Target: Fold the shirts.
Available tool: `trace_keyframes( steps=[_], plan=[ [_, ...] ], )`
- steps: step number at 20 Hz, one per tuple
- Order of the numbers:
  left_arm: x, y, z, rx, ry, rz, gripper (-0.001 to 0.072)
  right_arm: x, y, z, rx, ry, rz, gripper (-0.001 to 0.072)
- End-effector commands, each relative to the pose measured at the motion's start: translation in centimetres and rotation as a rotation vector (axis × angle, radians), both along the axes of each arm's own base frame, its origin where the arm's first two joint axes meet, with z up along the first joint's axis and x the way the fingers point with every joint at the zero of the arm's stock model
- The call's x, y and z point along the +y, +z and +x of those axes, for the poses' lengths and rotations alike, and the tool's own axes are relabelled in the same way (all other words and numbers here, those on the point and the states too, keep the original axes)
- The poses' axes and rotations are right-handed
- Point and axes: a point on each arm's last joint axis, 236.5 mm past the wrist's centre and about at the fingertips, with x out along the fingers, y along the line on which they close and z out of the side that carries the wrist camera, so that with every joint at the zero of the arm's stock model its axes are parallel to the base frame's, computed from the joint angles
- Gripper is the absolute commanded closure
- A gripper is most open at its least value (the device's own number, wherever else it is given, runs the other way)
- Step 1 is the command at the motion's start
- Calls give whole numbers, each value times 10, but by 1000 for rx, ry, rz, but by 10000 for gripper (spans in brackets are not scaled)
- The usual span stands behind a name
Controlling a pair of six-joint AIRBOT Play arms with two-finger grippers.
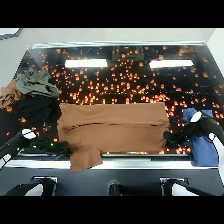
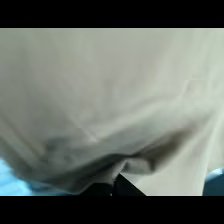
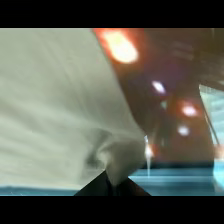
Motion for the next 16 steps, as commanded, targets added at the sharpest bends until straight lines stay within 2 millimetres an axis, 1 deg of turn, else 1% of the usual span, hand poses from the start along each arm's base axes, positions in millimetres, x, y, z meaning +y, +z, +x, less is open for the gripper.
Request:
trace_keyframes(
  steps=[1,2,4,6,7,8,9,10,11,12,14,16],
  plan=[
    [6,31,30,-105,-2,22,684,-13,19,26,-127,61,-43,667],
    [7,48,47,-164,3,28,685,-16,29,39,-172,62,-57,668],
    [11,82,81,-273,16,39,687,-19,53,72,-272,47,-62,668],
    [19,113,117,-386,38,70,687,-25,82,115,-415,19,-93,669],
    [24,124,134,-431,52,90,687,-26,96,136,-490,22,-118,669],
    [29,132,150,-467,63,110,688,-23,108,159,-559,32,-135,669],
    [32,135,164,-483,70,115,687,-16,115,182,-617,32,-146,669],
    [35,133,179,-488,79,119,687,-11,116,202,-656,20,-152,668],
    [37,127,193,-480,85,121,687,-7,110,218,-665,6,-155,668],
    [38,120,205,-465,84,119,686,-5,99,228,-644,-2,-161,668],
    [38,104,225,-416,74,109,686,-5,76,238,-578,-32,-137,667],
    [35,81,231,-340,53,88,684,-3,55,242,-526,-41,-118,665]
  ],
)
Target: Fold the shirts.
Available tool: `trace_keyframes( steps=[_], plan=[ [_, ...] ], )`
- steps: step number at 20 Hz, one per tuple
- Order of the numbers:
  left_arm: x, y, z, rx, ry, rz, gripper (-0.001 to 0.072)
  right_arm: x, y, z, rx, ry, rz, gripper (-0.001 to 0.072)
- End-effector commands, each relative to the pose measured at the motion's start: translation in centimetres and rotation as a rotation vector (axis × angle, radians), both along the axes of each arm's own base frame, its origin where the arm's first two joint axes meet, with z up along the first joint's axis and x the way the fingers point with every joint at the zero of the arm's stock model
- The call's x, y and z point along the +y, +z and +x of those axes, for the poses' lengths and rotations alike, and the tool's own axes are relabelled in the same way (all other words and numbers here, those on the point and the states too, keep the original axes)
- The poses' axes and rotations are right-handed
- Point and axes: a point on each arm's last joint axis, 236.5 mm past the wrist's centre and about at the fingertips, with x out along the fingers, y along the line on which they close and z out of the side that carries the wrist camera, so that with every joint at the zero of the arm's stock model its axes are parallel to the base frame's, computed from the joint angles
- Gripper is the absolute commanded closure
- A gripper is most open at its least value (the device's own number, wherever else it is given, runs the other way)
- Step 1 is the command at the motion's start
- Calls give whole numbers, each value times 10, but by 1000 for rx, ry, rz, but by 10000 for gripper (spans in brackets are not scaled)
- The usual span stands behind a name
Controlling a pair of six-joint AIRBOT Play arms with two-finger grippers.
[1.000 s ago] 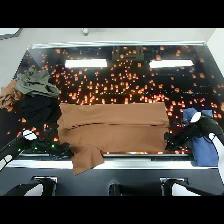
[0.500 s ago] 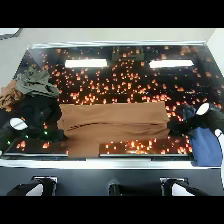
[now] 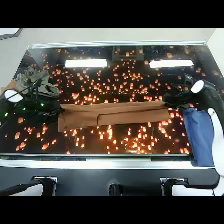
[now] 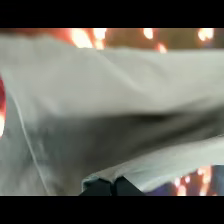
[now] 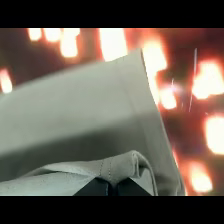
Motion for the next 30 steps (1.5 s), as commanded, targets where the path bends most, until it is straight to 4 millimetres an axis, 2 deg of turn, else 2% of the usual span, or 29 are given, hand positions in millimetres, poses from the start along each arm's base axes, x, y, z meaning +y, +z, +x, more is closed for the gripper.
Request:
trace_keyframes(
  steps=[1,3,5,6,7,8,9,10,11,12,13,15,16,18,20,24,28,29,30],
  plan=[
    [-1,-34,22,90,-17,-17,684,9,-30,20,44,-37,50,664],
    [-1,-52,24,129,-18,-21,682,14,-45,20,70,-46,77,663],
    [-2,-62,23,151,-18,-26,680,14,-56,18,97,-68,86,660],
    [-3,-64,22,157,-18,-28,677,15,-56,19,98,-76,90,622],
    [-3,-65,22,159,-18,-29,613,16,-53,21,87,-79,99,474],
    [-3,-63,21,163,-23,-30,395,17,-44,23,77,-71,103,297],
    [-2,-59,20,169,-31,-34,214,17,-30,25,59,-20,88,189],
    [-1,-53,20,173,-40,-39,181,14,-13,25,49,33,65,138],
    [0,-44,20,174,-51,-42,181,8,1,24,40,56,54,104],
    [2,-36,21,167,-56,-44,180,-6,10,22,37,41,50,104],
    [4,-26,23,152,-60,-44,181,-26,11,17,52,-10,63,104],
    [4,-5,26,104,-63,-37,180,-59,-3,-7,155,-111,124,79],
    [3,5,26,80,-66,-33,181,-62,-11,-22,223,-139,191,50],
    [-2,23,25,38,-77,-27,181,-51,-27,-36,319,-161,341,21],
    [-11,42,22,-7,-96,-24,181,-38,-41,-34,348,-165,412,21],
    [-43,78,14,-86,-151,-59,181,-21,-68,-20,369,-215,416,32],
    [-75,96,5,-124,-207,-100,181,6,-85,-18,407,-183,409,55],
    [-83,96,5,-130,-218,-108,181,11,-87,-16,402,-172,403,148],
    [-91,97,7,-143,-229,-107,181,15,-87,-11,382,-162,396,438]
  ],
)
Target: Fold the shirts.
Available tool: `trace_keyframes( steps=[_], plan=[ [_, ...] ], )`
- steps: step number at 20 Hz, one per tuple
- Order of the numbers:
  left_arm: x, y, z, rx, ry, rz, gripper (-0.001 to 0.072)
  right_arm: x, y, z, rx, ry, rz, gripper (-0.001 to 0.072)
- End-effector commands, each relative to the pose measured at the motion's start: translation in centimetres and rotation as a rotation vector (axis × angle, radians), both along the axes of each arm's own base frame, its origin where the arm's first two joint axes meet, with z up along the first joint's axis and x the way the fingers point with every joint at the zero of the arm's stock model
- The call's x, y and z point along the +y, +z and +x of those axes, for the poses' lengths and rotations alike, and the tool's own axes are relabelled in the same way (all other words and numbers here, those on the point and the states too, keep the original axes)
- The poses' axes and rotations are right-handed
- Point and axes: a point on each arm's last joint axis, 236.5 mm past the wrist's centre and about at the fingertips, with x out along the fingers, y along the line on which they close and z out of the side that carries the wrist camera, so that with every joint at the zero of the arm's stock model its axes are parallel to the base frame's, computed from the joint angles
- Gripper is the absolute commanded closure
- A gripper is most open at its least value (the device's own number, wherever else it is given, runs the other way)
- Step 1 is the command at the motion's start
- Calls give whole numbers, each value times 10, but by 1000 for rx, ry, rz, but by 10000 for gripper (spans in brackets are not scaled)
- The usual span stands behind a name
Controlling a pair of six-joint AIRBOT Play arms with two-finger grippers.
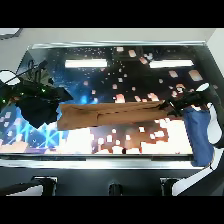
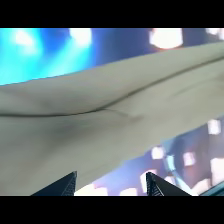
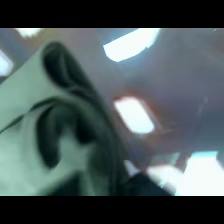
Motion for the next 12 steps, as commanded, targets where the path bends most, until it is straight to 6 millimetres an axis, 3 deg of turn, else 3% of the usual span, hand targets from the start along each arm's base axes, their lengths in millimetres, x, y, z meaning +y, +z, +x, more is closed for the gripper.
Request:
trace_keyframes(
  steps=[1,3,6,7,9,12],
  plan=[
    [-30,9,1,-48,-38,-27,182,12,-8,10,-27,16,-25,653],
    [-50,8,6,-80,-56,-31,193,16,15,17,-118,75,-7,665],
    [-91,-8,12,-104,-94,-38,497,20,75,21,-275,160,-33,670],
    [-108,-18,13,-91,-90,-46,530,28,102,19,-331,189,-26,670],
    [-147,-47,10,-3,-48,-84,530,41,151,13,-434,241,-46,671],
    [-207,-91,-12,157,-67,-186,530,69,218,0,-587,298,-86,670]
  ],
)
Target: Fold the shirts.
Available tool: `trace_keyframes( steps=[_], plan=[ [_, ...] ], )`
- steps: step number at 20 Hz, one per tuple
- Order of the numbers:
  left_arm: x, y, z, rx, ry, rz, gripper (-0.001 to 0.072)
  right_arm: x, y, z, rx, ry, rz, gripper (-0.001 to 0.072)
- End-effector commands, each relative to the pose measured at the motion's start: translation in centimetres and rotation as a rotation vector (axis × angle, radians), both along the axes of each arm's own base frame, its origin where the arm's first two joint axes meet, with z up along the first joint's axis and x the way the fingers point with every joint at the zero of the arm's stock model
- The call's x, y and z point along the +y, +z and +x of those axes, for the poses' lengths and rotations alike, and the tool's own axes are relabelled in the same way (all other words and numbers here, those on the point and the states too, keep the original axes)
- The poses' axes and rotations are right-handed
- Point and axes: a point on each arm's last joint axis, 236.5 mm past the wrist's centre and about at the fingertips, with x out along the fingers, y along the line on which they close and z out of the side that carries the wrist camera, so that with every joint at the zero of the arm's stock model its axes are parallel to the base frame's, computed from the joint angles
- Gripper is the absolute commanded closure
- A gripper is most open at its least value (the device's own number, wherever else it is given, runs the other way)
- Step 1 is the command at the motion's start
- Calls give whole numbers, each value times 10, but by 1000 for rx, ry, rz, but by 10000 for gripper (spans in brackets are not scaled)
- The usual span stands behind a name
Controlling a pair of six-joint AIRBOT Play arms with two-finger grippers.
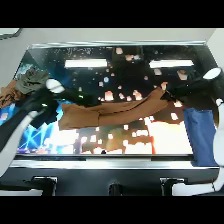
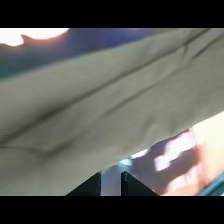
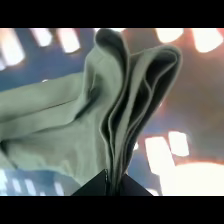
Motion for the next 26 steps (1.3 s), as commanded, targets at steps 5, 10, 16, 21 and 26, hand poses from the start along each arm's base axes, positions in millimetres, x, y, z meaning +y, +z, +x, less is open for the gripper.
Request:
trace_keyframes(
  steps=[5,10,16,21,26],
  plan=[
    [-112,-57,-23,290,57,-301,658,81,134,-53,-320,202,-39,670],
    [-136,-64,-34,365,71,-374,680,113,173,-95,-406,302,-40,670],
    [-185,-51,-34,409,135,-585,681,146,185,-97,-478,349,-20,669],
    [-63,17,41,89,149,-458,684,173,171,-66,-467,330,84,669],
    [151,153,93,-321,443,-315,683,281,120,-35,-440,393,252,670]
  ],
)
